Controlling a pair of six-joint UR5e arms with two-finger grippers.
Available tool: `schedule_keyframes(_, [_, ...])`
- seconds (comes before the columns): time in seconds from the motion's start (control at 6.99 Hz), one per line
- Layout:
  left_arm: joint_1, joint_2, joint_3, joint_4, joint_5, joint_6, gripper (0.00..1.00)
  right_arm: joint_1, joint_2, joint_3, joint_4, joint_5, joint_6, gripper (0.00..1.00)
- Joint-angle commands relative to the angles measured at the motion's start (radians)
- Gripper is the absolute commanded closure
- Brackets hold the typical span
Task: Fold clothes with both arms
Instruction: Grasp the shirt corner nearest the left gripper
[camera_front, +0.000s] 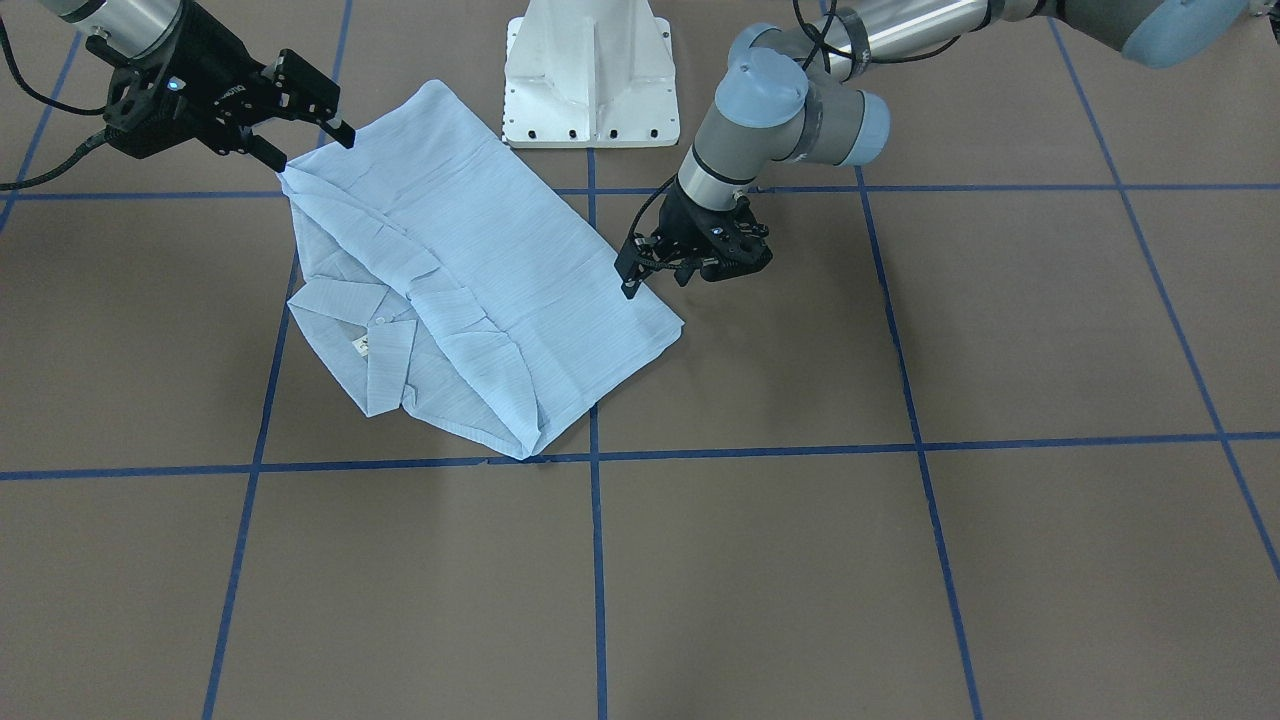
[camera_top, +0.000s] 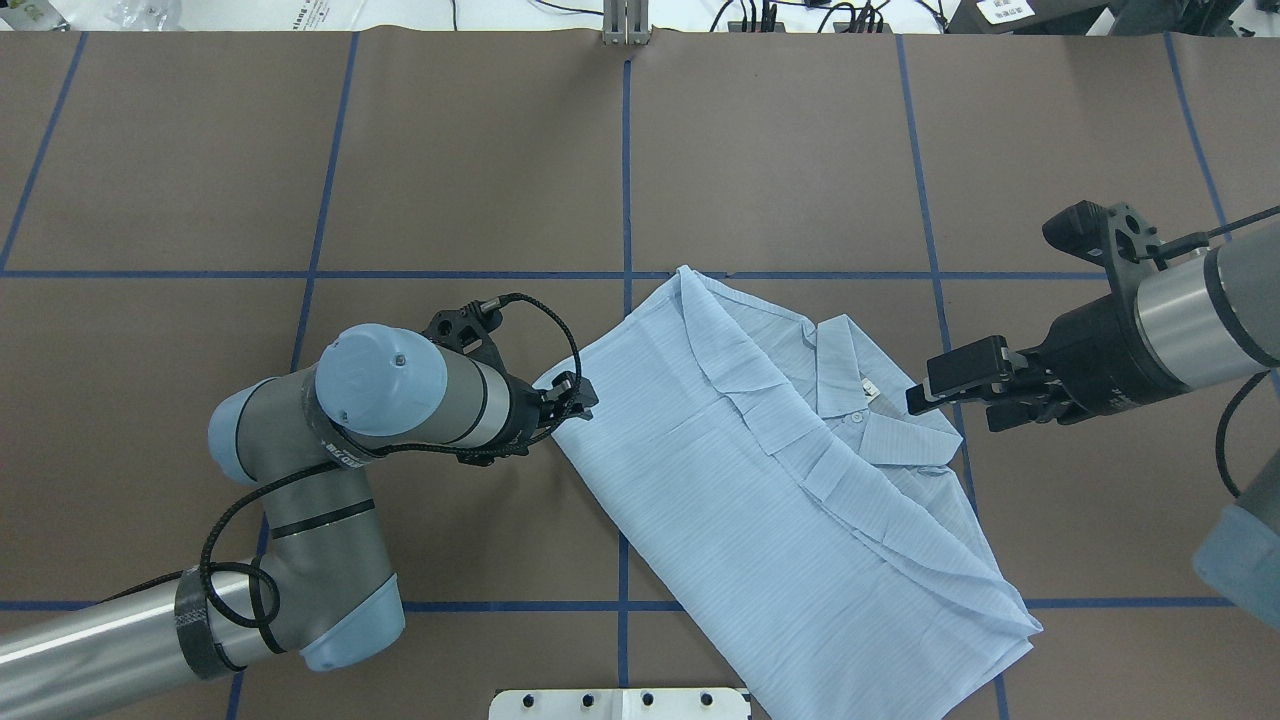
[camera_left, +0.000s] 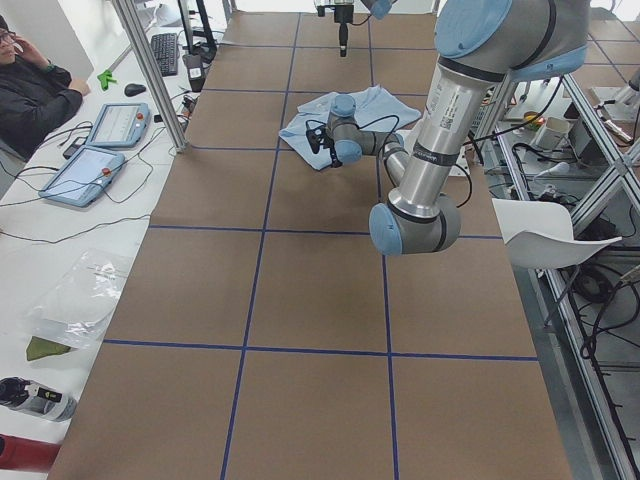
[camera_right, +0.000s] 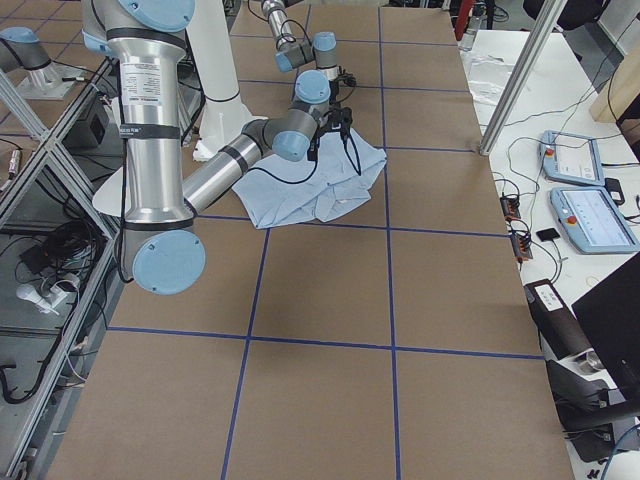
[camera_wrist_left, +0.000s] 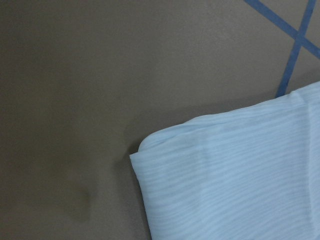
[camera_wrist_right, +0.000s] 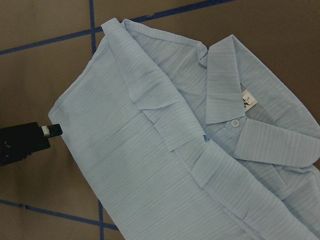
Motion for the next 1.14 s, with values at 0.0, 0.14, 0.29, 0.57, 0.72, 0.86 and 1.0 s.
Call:
schedule_keyframes(0.0, [-0.004,0.001,0.021,0.008,0.023,0.003,0.17,0.001,0.000,-0.002,0.000,0.000,0.000,0.00])
schedule_keyframes(0.14, [-0.004,-0.001,0.027,0.009,0.025,0.003,0.17,0.001,0.000,-0.006,0.000,0.000,0.000,0.00])
schedule_keyframes(0.29, [-0.004,-0.001,0.027,0.008,0.025,0.003,0.19,0.001,0.000,-0.008,0.000,0.000,0.000,0.00])
schedule_keyframes(0.57, [-0.009,-0.004,0.027,0.009,0.026,0.003,0.25,0.001,0.000,-0.011,0.000,0.000,0.000,0.00])
schedule_keyframes(0.72, [-0.009,-0.005,0.027,0.011,0.043,0.003,0.29,0.001,0.000,-0.014,0.000,0.000,0.000,0.00])
schedule_keyframes(0.86, [-0.011,-0.008,0.027,0.011,0.045,0.003,0.35,0.002,0.000,-0.014,0.000,0.000,-0.002,0.00])
schedule_keyframes(1.0, [-0.009,-0.014,0.038,0.011,0.048,0.003,0.38,0.002,-0.002,-0.014,0.000,0.000,-0.002,0.00])
